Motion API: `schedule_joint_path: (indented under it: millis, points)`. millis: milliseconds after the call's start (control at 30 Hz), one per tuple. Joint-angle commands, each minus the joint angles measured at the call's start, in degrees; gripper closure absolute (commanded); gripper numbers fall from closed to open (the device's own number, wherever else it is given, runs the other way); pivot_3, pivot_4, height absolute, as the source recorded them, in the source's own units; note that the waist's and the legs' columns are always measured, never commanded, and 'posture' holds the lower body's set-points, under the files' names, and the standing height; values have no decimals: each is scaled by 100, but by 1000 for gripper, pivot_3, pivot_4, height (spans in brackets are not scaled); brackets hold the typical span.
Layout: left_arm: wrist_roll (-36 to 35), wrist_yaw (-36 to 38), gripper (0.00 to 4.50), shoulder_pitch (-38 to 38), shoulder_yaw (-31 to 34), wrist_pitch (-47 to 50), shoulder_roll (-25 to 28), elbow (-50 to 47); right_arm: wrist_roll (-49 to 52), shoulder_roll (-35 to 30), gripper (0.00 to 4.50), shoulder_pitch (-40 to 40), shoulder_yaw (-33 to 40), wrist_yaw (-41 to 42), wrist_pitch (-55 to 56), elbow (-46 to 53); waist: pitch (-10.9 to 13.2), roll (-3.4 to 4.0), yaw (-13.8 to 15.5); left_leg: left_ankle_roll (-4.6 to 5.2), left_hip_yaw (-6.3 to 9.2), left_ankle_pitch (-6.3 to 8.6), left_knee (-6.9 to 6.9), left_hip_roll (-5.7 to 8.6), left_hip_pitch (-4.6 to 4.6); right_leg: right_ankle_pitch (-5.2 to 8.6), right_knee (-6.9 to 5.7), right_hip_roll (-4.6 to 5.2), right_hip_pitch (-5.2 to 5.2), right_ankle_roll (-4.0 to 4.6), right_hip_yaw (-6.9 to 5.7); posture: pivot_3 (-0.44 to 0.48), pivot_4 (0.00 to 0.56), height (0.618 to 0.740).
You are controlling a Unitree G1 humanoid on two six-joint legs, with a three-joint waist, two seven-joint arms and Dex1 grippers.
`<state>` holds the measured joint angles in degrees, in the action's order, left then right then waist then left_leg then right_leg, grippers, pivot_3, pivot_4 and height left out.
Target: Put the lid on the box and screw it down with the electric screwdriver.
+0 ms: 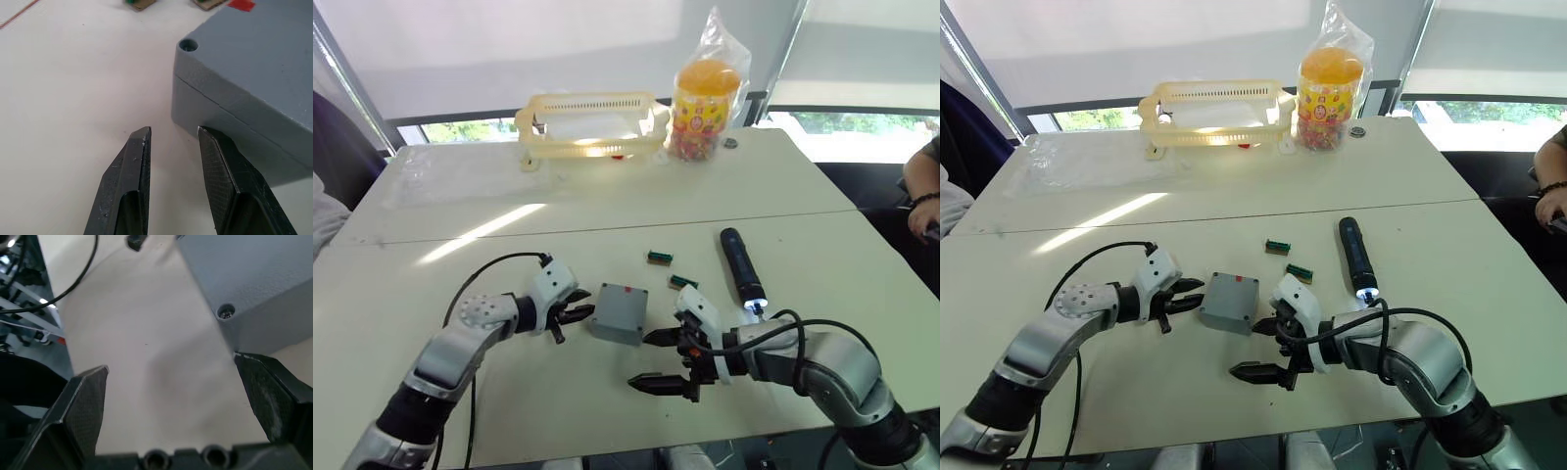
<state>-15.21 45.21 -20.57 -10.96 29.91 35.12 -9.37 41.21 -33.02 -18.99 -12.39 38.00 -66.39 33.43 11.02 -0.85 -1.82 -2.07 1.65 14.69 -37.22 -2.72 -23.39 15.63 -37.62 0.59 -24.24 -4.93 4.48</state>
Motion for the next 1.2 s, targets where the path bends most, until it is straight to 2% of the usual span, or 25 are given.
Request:
schedule_joint_path:
  millis: [33, 167, 333, 467, 633, 800, 1000, 1200]
  points:
    - [123, 126, 2981, -307, -116, -350, -220, 218, 334, 261, 60, -191, 182, -204, -196, 271, 0, 0, 1, 0, 0, 0, -1, 0, 0, -2, -1, 0, 0, -4, 0, 0, 150, 740]
    - [362, 165, 2981, -578, -122, -703, -353, 735, 414, 269, 60, -147, 215, -396, -324, 442, 0, 1, 3, 0, 0, 0, 0, 1, -1, -6, 0, 1, 0, -10, -1, 0, 150, 740]
    - [323, 245, 2981, -535, 302, -758, -38, 846, 100, -695, 60, 22, 388, -50, 53, 650, 0, 1, -10, 0, 1, 0, 0, 0, -1, -6, -2, 1, -2, -11, -1, 0, 150, 740]
    - [54, 400, 2981, -43, 697, -401, 385, 270, -396, -1289, 60, 48, 381, 278, 786, 293, 0, 1, -76, 1, 1, 0, 7, -2, 2, -6, -3, 0, -4, -11, -2, 0, 150, 740]
    - [-547, 540, 2981, 785, 1039, 398, 675, -917, -1000, -1211, 60, -246, 111, 573, 1674, -548, 0, 1, -69, 1, -1, 0, 6, -3, 2, -5, -8, 1, -5, -11, -1, 0, 150, 740]
    - [-791, 377, 2981, 1241, 1015, 851, 649, -1564, -1382, -970, 60, -486, -204, 886, 2226, -1092, -1, 0, -38, 0, -1, 0, 1, -2, 2, -5, -10, 2, -4, -10, -1, 0, 150, 740]
    - [-743, 151, 2981, 1237, 748, 988, 436, -1708, -1724, -629, 60, -721, -626, 1363, 2724, -1604, -1, 0, -47, 0, -1, 0, -1, -2, 3, -5, -16, 1, -5, -10, -1, 0, 150, 740]
    - [-548, 0, 2981, 869, 597, 805, 276, -1315, -1459, -444, 60, -529, -511, 1440, 2385, -1227, -1, -1, -28, 0, 2, 0, -5, 0, 5, -5, -31, 1, -6, -10, -2, 0, 150, 740]
